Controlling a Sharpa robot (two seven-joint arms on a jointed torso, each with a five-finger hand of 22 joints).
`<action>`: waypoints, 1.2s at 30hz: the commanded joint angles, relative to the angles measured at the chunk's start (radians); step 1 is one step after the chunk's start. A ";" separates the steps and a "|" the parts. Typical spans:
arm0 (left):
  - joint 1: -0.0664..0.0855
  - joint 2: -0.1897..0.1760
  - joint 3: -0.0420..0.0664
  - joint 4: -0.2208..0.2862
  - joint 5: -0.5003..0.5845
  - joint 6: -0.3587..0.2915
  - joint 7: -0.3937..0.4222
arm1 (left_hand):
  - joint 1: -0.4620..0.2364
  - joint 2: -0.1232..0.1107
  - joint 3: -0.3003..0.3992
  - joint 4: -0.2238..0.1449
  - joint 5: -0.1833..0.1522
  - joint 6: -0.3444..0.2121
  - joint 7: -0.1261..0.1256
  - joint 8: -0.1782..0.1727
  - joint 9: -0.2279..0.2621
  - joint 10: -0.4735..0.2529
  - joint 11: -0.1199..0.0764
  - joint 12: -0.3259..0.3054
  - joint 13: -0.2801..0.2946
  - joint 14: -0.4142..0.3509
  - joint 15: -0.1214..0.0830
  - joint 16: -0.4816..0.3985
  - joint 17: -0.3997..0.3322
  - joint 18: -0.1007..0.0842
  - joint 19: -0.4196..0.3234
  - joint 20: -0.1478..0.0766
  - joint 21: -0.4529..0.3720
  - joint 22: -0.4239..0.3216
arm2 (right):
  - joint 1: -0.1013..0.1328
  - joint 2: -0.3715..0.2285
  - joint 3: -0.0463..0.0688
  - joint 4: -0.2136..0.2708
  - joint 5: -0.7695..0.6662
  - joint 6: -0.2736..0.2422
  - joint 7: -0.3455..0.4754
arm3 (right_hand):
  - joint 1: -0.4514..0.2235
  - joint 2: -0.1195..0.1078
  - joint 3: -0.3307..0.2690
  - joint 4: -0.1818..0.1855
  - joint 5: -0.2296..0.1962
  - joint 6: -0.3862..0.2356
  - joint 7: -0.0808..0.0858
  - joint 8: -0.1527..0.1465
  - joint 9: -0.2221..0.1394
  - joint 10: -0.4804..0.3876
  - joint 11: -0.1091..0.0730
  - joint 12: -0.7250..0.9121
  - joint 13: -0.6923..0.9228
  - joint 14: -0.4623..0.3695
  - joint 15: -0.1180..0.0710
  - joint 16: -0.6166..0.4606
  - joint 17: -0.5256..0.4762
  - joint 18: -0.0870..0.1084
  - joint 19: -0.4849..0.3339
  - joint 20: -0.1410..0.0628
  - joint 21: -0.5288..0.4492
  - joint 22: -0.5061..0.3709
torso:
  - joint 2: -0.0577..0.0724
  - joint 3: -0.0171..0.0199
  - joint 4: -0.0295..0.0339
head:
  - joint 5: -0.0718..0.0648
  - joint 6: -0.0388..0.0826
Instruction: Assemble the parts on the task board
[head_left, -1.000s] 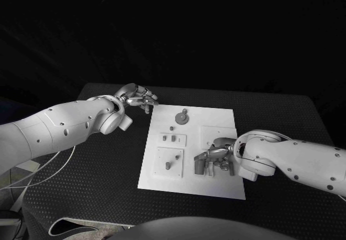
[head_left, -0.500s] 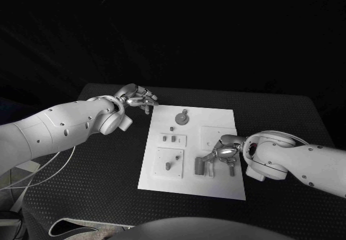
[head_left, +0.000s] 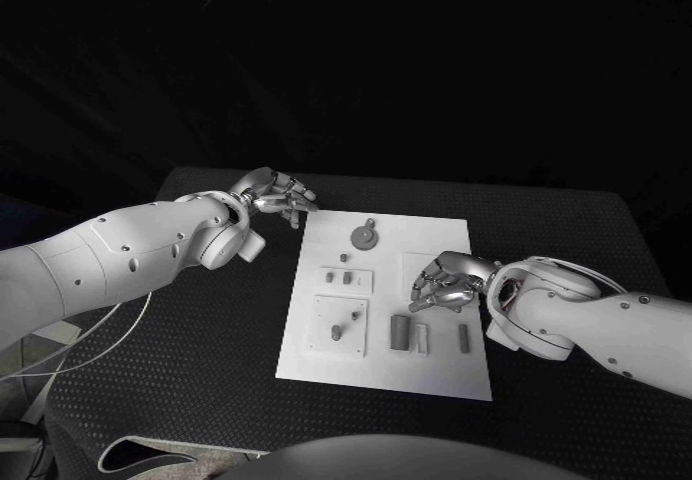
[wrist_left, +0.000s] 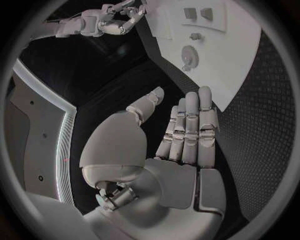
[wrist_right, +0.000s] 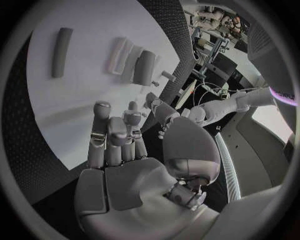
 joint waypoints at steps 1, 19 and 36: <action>0.001 0.001 0.001 0.002 0.000 0.009 0.009 | -0.008 -0.001 0.001 0.007 -0.004 0.001 0.006 0.005 -0.001 -0.008 0.000 0.003 -0.002 0.008 -0.002 -0.007 0.001 0.053 0.005 -0.003 -0.005 0.001 | 0.000 0.002 0.000 0.001 -0.054 -0.027 0.065 | 0.041 0.013 -0.020 -0.001 -0.005 -0.043 0.037 -0.005 0.000 -0.007 0.005 0.005 0.004 -0.001 0.010 0.000 0.002 0.015 -0.012 0.010 0.002 0.020 | 0.000 -0.0006 0.0008 | -0.001 0.001; 0.001 0.003 0.001 0.000 0.000 0.010 0.008 | -0.008 -0.001 0.001 0.008 -0.004 0.001 0.007 0.005 -0.001 -0.008 0.000 0.003 -0.002 0.008 -0.002 -0.007 0.002 0.053 0.005 -0.002 -0.005 0.001 | -0.001 0.011 0.000 -0.004 -0.041 0.083 0.056 | 0.139 0.058 0.004 0.002 -0.005 -0.048 0.044 -0.020 -0.021 -0.014 0.012 0.010 0.001 -0.010 0.018 0.000 0.003 0.015 -0.025 0.024 0.001 0.019 | 0.000 -0.0005 0.0001 | 0.000 -0.004; 0.001 0.004 0.001 -0.001 0.000 0.010 0.007 | -0.010 0.000 0.001 0.010 -0.004 0.001 0.007 0.005 -0.002 -0.008 0.001 0.003 -0.002 0.008 -0.002 -0.008 0.004 0.053 0.005 -0.002 -0.006 0.002 | -0.005 0.038 -0.002 -0.011 -0.041 0.143 0.070 | 0.110 0.106 0.016 0.007 -0.005 -0.029 0.041 -0.018 -0.033 -0.012 0.010 0.012 -0.003 -0.012 0.016 0.003 0.004 0.015 -0.028 0.030 0.006 0.020 | 0.000 -0.0009 0.0013 | 0.000 -0.006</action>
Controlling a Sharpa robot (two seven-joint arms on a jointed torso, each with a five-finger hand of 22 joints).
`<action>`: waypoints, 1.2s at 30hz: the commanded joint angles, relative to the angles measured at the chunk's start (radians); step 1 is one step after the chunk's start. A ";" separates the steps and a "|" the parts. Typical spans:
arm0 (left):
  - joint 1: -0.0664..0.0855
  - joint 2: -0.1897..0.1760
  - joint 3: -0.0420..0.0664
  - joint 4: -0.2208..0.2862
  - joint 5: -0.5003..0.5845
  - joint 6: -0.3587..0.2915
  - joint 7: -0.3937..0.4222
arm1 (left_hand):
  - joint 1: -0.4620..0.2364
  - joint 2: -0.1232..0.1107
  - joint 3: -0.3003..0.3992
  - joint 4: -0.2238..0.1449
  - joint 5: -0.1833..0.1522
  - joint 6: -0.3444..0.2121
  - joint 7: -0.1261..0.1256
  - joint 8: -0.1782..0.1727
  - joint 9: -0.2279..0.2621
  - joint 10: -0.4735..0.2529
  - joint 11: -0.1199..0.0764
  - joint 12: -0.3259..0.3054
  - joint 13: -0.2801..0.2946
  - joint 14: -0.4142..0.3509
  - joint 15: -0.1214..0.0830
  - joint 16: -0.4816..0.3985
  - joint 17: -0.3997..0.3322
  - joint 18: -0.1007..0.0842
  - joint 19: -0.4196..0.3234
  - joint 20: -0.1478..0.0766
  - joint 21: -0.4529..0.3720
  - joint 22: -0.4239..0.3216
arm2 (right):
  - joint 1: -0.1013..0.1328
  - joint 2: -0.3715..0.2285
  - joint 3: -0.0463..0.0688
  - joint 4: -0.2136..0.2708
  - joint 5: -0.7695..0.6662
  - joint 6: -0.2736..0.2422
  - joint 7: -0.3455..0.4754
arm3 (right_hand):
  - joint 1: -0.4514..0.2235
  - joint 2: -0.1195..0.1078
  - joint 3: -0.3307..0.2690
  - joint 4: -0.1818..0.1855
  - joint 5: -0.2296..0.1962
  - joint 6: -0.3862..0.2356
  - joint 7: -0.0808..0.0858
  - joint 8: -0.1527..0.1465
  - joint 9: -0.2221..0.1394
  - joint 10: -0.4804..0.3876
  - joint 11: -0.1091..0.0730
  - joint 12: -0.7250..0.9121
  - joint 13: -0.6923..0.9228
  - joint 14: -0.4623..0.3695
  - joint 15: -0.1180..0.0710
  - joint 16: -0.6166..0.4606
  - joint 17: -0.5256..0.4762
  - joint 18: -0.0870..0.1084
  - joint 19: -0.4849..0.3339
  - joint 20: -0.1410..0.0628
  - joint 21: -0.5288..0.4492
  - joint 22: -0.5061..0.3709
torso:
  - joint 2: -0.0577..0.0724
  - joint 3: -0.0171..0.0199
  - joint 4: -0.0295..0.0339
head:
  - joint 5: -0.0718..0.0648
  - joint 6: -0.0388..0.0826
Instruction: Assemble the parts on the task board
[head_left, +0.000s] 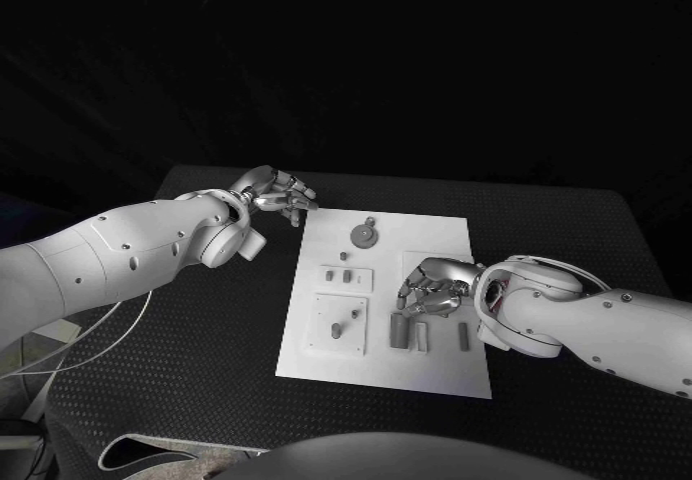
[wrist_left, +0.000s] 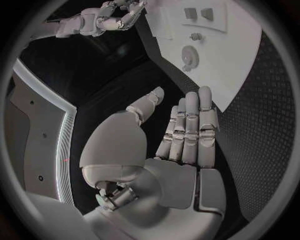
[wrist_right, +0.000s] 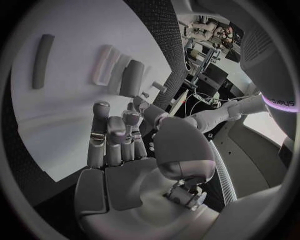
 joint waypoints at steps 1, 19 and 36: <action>0.001 0.001 0.001 0.001 0.000 0.010 0.007 | -0.010 0.001 0.000 0.006 -0.004 -0.001 0.006 0.005 -0.002 -0.008 0.001 0.003 -0.002 0.006 0.000 -0.004 0.001 0.053 0.005 -0.002 -0.006 0.001 | -0.001 -0.003 0.000 0.004 -0.011 0.058 0.011 | -0.006 0.008 0.007 0.001 -0.005 -0.007 0.023 -0.001 -0.002 -0.001 -0.001 0.004 -0.002 0.000 0.004 0.003 0.001 0.015 -0.004 0.005 0.006 0.020 | 0.000 -0.0006 0.0001 | 0.001 -0.002; 0.001 0.000 0.000 0.003 0.000 0.010 0.005 | -0.015 0.002 0.000 0.012 -0.004 -0.003 0.007 0.005 -0.002 -0.008 0.001 0.002 -0.002 0.006 0.001 -0.006 0.003 0.053 0.005 -0.002 -0.006 0.002 | -0.014 0.013 -0.001 -0.021 -0.075 0.080 -0.003 | -0.064 0.027 0.010 0.029 -0.005 -0.013 0.025 -0.008 -0.015 -0.008 0.001 0.004 -0.005 -0.006 0.005 0.003 0.001 0.015 -0.008 0.008 0.007 0.019 | 0.000 0.0001 -0.0002 | 0.002 0.000; 0.001 -0.001 0.000 0.003 0.000 0.011 0.005 | -0.018 0.004 0.000 0.018 -0.003 -0.005 0.007 0.004 -0.003 -0.009 0.001 0.002 -0.003 0.006 0.001 -0.007 0.005 0.053 0.005 -0.002 -0.007 0.003 | -0.037 0.036 -0.004 -0.042 -0.195 0.075 0.015 | -0.054 0.058 0.029 0.012 -0.005 -0.004 0.023 -0.004 -0.017 -0.009 0.000 0.007 -0.005 -0.007 0.005 0.005 0.002 0.015 -0.012 0.005 0.010 0.020 | 0.000 -0.0009 0.0005 | 0.003 -0.004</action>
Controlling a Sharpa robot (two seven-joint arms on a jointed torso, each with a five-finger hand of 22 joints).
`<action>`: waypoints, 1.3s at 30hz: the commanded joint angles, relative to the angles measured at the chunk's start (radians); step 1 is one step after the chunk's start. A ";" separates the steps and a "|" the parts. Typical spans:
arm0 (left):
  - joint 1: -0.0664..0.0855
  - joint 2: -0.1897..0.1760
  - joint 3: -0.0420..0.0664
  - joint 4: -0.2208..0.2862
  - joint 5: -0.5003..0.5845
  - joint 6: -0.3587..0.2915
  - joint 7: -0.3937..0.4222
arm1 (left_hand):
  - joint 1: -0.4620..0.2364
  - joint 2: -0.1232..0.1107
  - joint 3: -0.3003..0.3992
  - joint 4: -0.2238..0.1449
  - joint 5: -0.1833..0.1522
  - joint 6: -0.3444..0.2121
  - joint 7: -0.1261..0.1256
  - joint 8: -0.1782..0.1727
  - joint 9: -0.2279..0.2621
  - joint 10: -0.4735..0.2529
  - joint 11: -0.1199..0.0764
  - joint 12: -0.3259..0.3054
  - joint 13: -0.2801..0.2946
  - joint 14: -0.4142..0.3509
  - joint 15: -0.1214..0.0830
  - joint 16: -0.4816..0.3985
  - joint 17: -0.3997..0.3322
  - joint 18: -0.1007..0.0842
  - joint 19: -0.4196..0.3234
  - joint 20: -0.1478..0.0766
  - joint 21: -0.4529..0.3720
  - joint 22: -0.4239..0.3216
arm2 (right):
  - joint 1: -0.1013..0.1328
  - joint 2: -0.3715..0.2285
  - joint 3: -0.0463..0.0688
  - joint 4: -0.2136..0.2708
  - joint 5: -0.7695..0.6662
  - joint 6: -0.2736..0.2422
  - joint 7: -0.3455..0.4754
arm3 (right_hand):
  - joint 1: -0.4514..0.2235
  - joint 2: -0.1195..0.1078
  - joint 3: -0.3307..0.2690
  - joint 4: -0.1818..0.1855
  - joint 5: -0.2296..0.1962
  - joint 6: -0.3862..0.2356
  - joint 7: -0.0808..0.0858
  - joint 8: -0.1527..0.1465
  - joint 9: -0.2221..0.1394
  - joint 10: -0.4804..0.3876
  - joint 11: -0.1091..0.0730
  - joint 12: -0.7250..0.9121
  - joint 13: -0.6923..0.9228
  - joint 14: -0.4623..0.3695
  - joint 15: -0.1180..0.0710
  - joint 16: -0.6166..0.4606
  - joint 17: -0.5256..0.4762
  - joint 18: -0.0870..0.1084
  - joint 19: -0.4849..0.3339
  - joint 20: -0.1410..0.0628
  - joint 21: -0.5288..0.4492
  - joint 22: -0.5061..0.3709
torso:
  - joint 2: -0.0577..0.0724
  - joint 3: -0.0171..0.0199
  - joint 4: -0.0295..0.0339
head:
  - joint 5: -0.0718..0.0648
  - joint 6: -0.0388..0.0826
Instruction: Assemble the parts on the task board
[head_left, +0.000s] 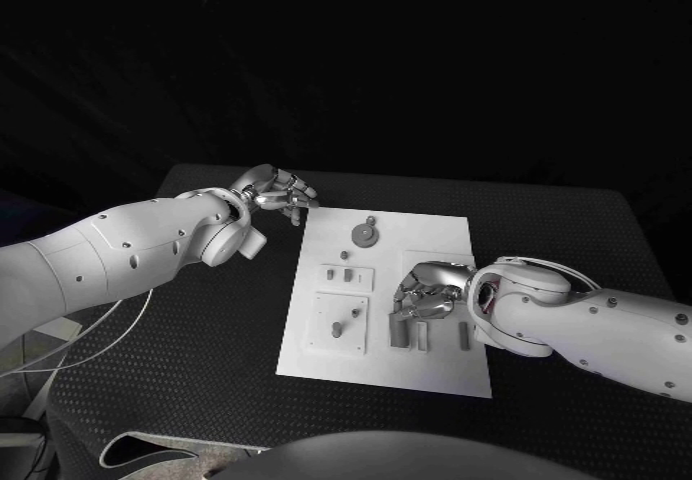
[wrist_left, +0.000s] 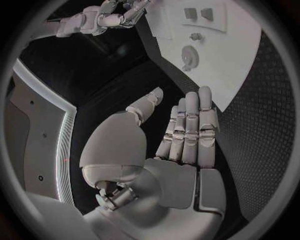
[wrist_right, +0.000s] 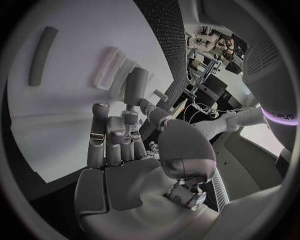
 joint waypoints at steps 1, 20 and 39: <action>0.001 0.000 0.001 0.002 0.000 0.010 0.005 | -0.010 0.003 0.002 0.006 -0.003 0.001 0.005 0.004 -0.002 -0.009 0.001 0.002 -0.001 0.007 0.000 -0.003 0.002 0.053 0.003 0.000 -0.003 0.001 | -0.015 0.000 -0.012 -0.008 -0.096 0.035 -0.012 | 0.013 0.029 0.011 -0.009 -0.001 0.020 0.003 0.005 0.000 -0.009 -0.001 0.007 -0.001 -0.003 -0.001 0.006 0.001 0.014 -0.009 0.001 0.007 0.020 | 0.000 -0.0003 0.0002 | 0.000 -0.001; 0.001 -0.004 0.001 0.004 0.000 0.010 0.005 | -0.011 0.003 0.003 0.008 -0.003 -0.001 0.006 0.004 -0.002 -0.009 0.001 0.002 -0.001 0.007 0.000 -0.004 0.003 0.053 0.003 0.000 -0.004 0.001 | -0.018 -0.021 -0.012 -0.007 -0.146 0.040 -0.002 | 0.030 0.028 0.018 -0.021 -0.001 0.074 -0.014 0.038 0.011 -0.003 -0.017 0.008 -0.007 -0.003 -0.014 0.007 0.000 0.014 -0.015 0.002 0.015 0.020 | 0.000 0.0005 -0.0001 | 0.005 -0.006; 0.001 -0.005 0.001 0.004 0.000 0.009 0.005 | -0.010 0.002 0.003 0.010 -0.003 -0.001 0.006 0.004 -0.003 -0.009 0.001 0.002 -0.002 0.007 0.000 -0.005 0.004 0.053 0.003 0.000 -0.004 0.002 | -0.023 -0.024 -0.012 -0.001 -0.153 0.033 0.026 | 0.034 0.024 0.018 -0.021 -0.001 0.081 -0.017 0.043 0.013 0.001 -0.021 0.008 -0.009 -0.001 -0.017 0.008 0.000 0.014 -0.014 0.001 0.017 0.020 | 0.000 0.0006 -0.0006 | 0.006 -0.008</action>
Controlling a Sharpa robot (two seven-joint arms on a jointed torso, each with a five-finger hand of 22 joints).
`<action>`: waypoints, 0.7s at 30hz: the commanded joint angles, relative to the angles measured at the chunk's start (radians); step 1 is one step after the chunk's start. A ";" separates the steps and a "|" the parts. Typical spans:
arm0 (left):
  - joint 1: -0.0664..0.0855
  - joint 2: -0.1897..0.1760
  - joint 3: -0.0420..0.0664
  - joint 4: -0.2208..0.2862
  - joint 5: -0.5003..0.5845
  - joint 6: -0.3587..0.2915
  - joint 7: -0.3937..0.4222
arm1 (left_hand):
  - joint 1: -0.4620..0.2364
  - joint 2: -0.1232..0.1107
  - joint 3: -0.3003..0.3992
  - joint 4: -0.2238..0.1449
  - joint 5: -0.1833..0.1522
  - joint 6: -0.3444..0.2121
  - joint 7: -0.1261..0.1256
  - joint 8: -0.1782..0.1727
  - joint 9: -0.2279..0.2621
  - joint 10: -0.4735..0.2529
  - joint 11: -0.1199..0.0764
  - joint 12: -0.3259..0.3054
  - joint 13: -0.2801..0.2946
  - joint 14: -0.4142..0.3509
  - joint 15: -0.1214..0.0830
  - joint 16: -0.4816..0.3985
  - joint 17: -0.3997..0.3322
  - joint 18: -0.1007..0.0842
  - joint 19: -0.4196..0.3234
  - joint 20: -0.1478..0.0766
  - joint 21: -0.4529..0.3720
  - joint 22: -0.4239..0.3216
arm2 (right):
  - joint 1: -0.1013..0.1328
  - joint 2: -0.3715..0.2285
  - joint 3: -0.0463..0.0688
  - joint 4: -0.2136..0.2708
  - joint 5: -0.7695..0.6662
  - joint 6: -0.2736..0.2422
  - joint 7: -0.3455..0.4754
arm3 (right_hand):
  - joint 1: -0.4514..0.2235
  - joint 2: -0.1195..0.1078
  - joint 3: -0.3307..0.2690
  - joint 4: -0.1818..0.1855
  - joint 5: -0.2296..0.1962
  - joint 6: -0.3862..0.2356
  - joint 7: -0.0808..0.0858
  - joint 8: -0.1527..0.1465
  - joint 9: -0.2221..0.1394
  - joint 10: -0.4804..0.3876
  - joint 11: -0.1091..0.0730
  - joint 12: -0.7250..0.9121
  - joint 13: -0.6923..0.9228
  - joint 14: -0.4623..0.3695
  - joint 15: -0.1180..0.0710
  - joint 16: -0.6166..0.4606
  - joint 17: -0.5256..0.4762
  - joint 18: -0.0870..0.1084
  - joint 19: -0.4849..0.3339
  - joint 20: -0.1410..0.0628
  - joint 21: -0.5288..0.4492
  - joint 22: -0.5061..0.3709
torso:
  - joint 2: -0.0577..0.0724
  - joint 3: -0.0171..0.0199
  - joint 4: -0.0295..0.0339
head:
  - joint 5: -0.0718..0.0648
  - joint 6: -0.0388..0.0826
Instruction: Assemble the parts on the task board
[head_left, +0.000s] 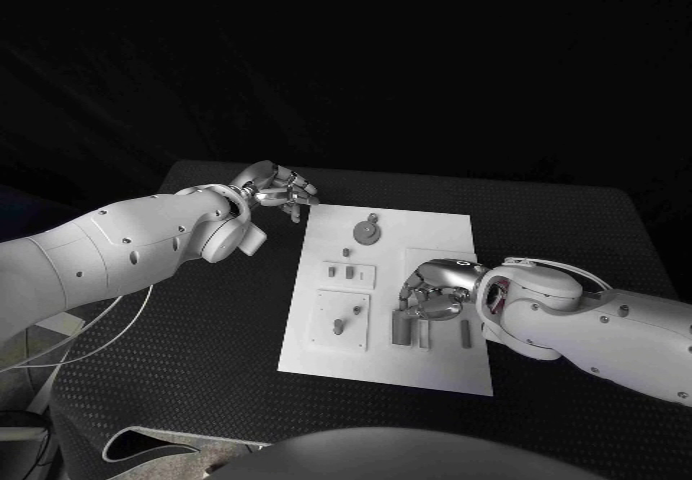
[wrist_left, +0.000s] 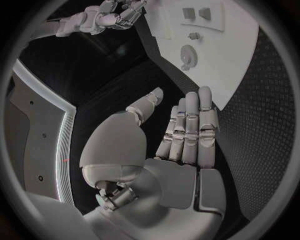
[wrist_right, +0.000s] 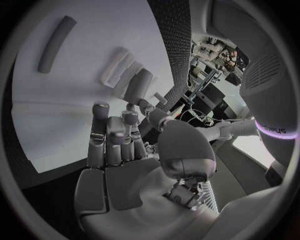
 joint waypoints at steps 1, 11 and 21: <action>0.001 0.002 0.001 0.003 0.000 0.009 0.007 | -0.010 0.002 0.000 0.007 -0.003 0.001 0.008 0.004 -0.001 -0.009 0.001 0.002 -0.001 0.009 -0.002 -0.005 0.001 0.053 0.005 -0.002 -0.004 0.001 | -0.015 0.006 -0.013 -0.015 -0.049 0.059 -0.034 | 0.027 0.020 0.002 -0.005 0.004 0.037 0.026 0.003 0.001 0.000 -0.006 0.003 -0.001 0.001 -0.005 0.004 0.000 0.013 -0.005 -0.001 0.003 0.020 | 0.000 -0.0004 -0.0002 | -0.002 0.000; 0.001 0.003 0.001 0.002 0.000 0.009 0.007 | -0.010 0.002 0.001 0.008 -0.003 0.000 0.008 0.004 -0.001 -0.009 0.001 0.002 -0.001 0.009 -0.002 -0.005 0.002 0.053 0.005 -0.002 -0.005 0.002 | -0.025 0.023 -0.013 -0.034 -0.161 0.089 -0.052 | 0.033 0.022 0.004 -0.004 0.004 0.043 0.023 0.008 0.004 0.001 -0.009 0.002 -0.003 0.001 -0.007 0.005 0.000 0.013 -0.006 -0.002 0.004 0.019 | 0.000 -0.0011 0.0003 | -0.005 0.000; 0.001 0.002 0.001 0.002 0.000 0.009 0.006 | -0.010 0.002 0.001 0.009 -0.003 0.000 0.008 0.004 -0.001 -0.009 0.001 0.002 -0.002 0.009 -0.002 -0.006 0.003 0.053 0.005 -0.002 -0.005 0.002 | -0.037 0.030 -0.013 -0.059 -0.171 0.082 -0.053 | 0.033 0.025 0.005 -0.004 0.003 0.047 0.022 0.012 0.007 0.000 -0.010 -0.001 -0.005 -0.001 -0.007 0.003 -0.001 0.013 -0.009 0.000 0.003 0.019 | 0.000 -0.0003 -0.0001 | -0.004 -0.002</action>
